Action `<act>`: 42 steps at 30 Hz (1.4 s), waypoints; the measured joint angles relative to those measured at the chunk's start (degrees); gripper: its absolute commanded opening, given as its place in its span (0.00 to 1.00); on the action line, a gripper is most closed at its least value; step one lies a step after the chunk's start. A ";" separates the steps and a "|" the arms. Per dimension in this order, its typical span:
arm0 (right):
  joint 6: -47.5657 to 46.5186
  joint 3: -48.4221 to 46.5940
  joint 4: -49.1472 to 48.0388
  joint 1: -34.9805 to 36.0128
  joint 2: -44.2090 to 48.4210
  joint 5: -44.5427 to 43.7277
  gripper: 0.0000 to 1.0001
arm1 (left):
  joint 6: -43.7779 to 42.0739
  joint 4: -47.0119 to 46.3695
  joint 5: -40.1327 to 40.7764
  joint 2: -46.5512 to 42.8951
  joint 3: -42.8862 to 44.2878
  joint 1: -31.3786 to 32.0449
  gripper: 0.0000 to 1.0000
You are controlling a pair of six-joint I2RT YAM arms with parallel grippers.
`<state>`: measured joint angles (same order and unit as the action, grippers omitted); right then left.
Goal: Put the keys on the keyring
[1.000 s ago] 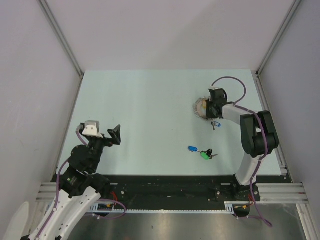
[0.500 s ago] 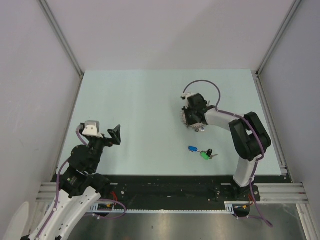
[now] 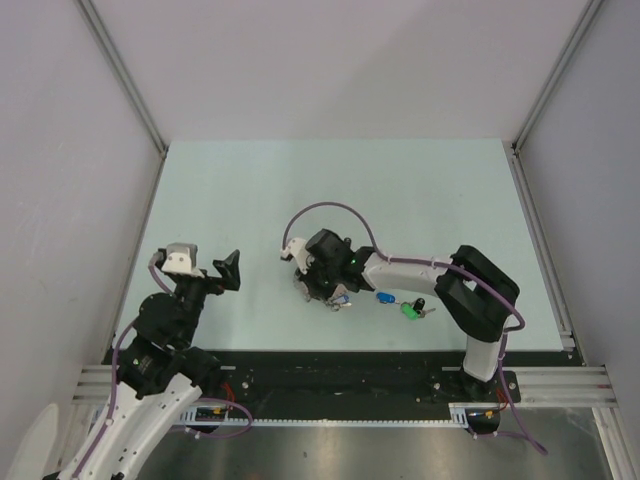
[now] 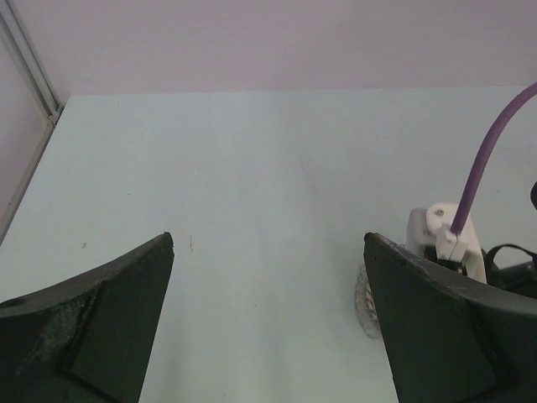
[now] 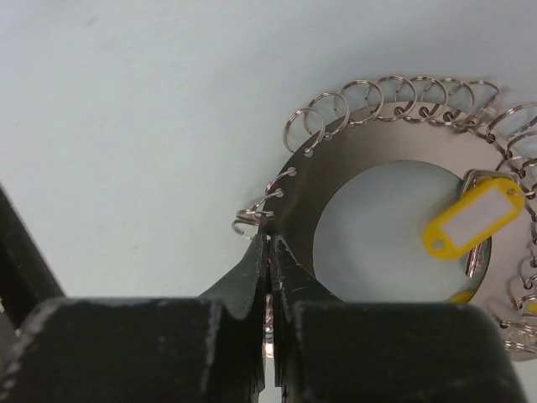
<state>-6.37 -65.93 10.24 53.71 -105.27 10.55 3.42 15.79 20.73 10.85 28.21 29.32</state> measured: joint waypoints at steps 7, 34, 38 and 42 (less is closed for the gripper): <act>-0.46 0.00 5.18 3.63 2.25 0.63 0.34 | 0.00 -0.02 0.00 -0.15 0.00 0.00 1.00; 45.97 33.64 -15.37 -0.72 26.77 -0.13 0.72 | -0.02 0.04 -0.02 0.46 0.00 0.00 1.00; 50.69 34.10 -22.45 -2.47 23.54 0.87 0.72 | -0.02 0.24 -0.02 0.59 0.00 0.00 1.00; 54.10 34.14 -28.52 -5.27 17.92 2.29 0.74 | -0.02 0.26 -0.02 0.85 0.00 0.00 1.00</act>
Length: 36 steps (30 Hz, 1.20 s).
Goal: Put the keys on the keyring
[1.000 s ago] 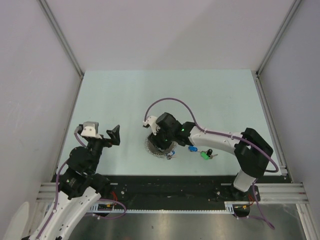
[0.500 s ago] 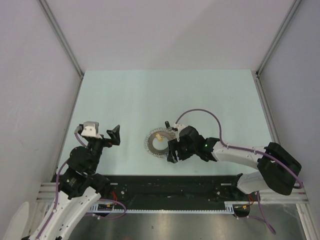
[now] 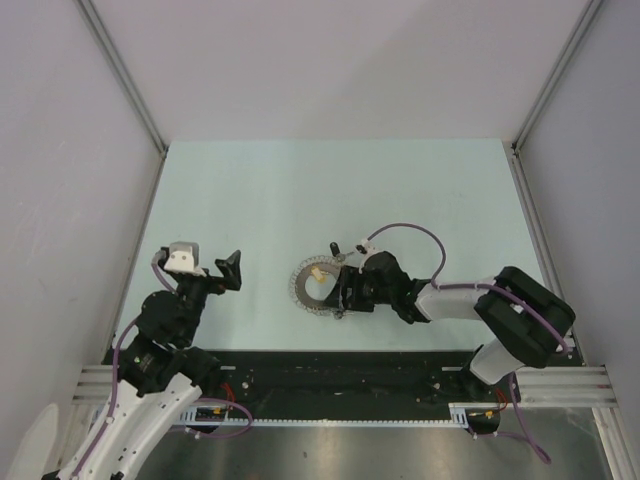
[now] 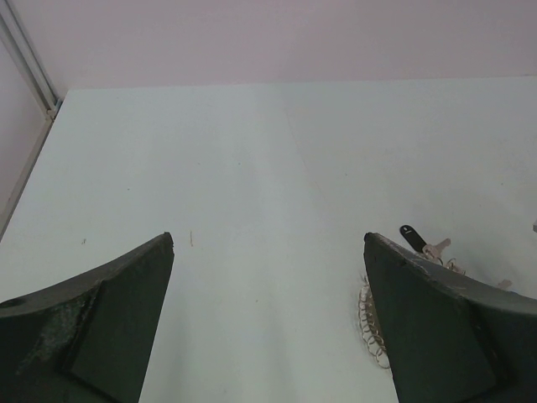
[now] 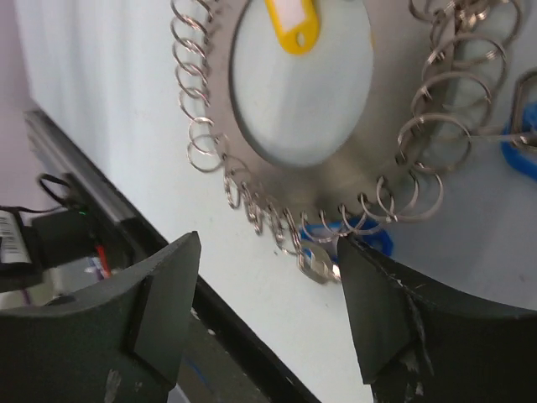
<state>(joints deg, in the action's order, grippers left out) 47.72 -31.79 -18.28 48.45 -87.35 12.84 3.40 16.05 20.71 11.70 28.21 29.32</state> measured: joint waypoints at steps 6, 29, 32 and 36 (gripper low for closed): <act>3.10 0.00 -11.23 -5.20 -5.81 4.28 0.99 | 0.13 0.02 -0.39 1.53 0.00 0.00 1.00; -21.92 -11.87 18.73 -13.09 21.49 -9.40 1.00 | 24.63 2.82 -0.22 34.86 7.78 18.29 0.86; -23.10 -11.87 25.77 -13.64 27.15 -15.04 1.00 | 27.39 4.07 3.85 42.71 11.37 22.56 0.80; -23.45 -11.82 31.82 -15.98 32.17 -18.78 1.00 | 30.64 4.63 7.80 49.88 14.73 25.75 0.72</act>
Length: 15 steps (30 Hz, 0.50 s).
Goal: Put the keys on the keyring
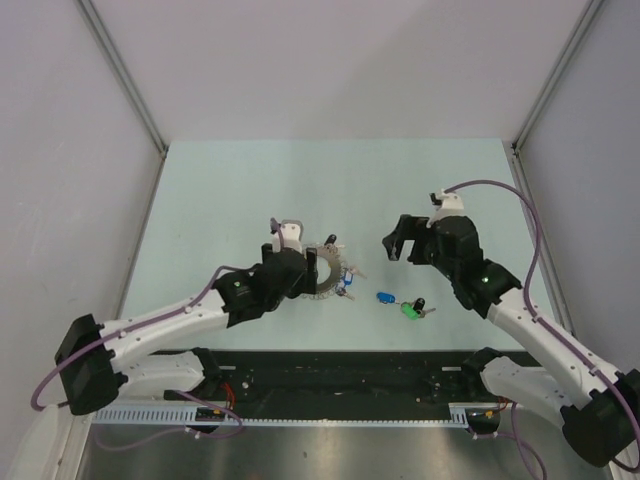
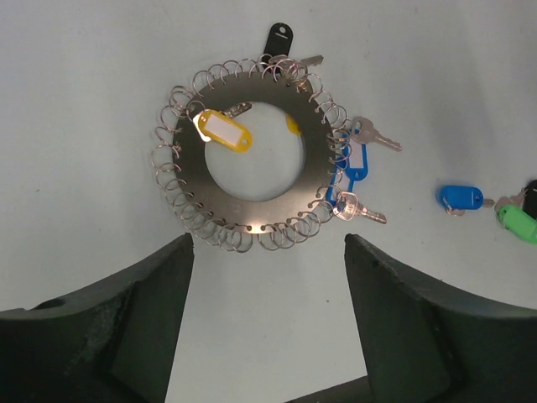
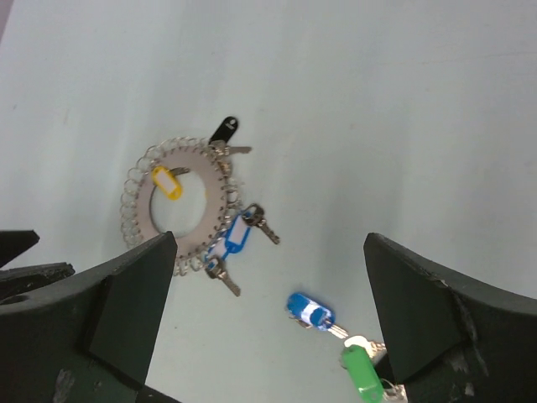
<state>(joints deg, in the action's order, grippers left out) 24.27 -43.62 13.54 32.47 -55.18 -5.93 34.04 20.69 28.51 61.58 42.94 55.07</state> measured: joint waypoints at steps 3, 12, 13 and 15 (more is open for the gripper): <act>-0.22 0.46 2.34 -2.62 3.17 -1.60 1.00 | 2.40 -0.11 1.53 4.28 0.94 1.27 0.68; -2.27 3.48 4.46 -3.98 8.39 -3.63 1.00 | 8.63 -0.11 2.99 13.64 1.64 3.21 0.50; -2.49 3.69 4.70 -3.93 8.72 -3.82 1.00 | 9.16 -0.31 2.95 14.38 1.64 3.39 0.48; -2.99 4.17 4.83 -3.93 9.31 -4.17 1.00 | 9.79 -0.52 2.86 16.09 1.99 3.72 0.42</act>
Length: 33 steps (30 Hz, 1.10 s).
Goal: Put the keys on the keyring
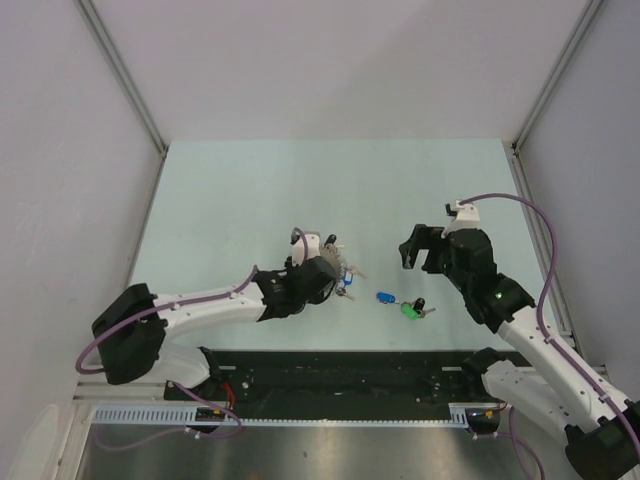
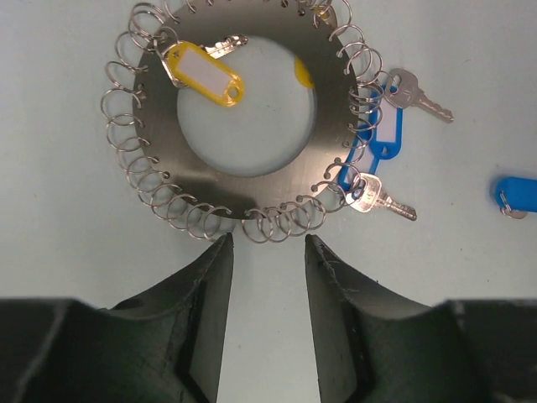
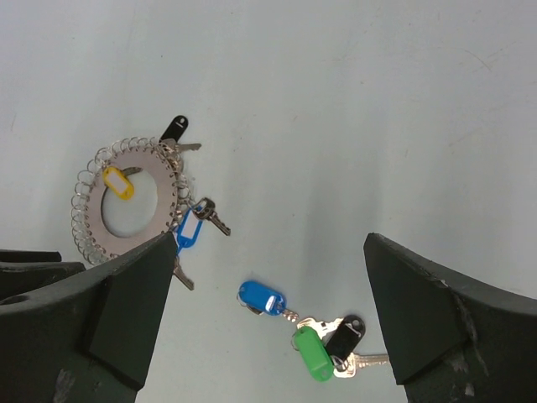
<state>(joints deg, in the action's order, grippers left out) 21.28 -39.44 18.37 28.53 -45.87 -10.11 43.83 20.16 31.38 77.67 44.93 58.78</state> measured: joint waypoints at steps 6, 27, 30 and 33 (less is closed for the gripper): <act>-0.83 1.18 0.11 0.00 1.05 -0.68 1.00 | 1.05 -0.52 -0.04 6.19 3.15 0.46 0.33; -1.90 2.60 1.53 -0.72 2.49 -2.69 1.00 | 2.25 1.53 -0.02 14.56 5.97 0.46 0.21; -1.88 2.62 1.53 -0.90 2.49 -2.69 1.00 | 2.27 2.19 -0.02 15.47 6.69 0.46 0.21; -1.90 2.69 1.53 -0.92 2.49 -2.64 1.00 | 2.49 3.39 0.09 16.17 7.37 0.46 0.21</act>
<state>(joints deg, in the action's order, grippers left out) 19.38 -36.75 19.90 27.62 -43.38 -12.75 46.33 23.55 31.46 93.84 52.29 59.24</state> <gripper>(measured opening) 0.994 0.209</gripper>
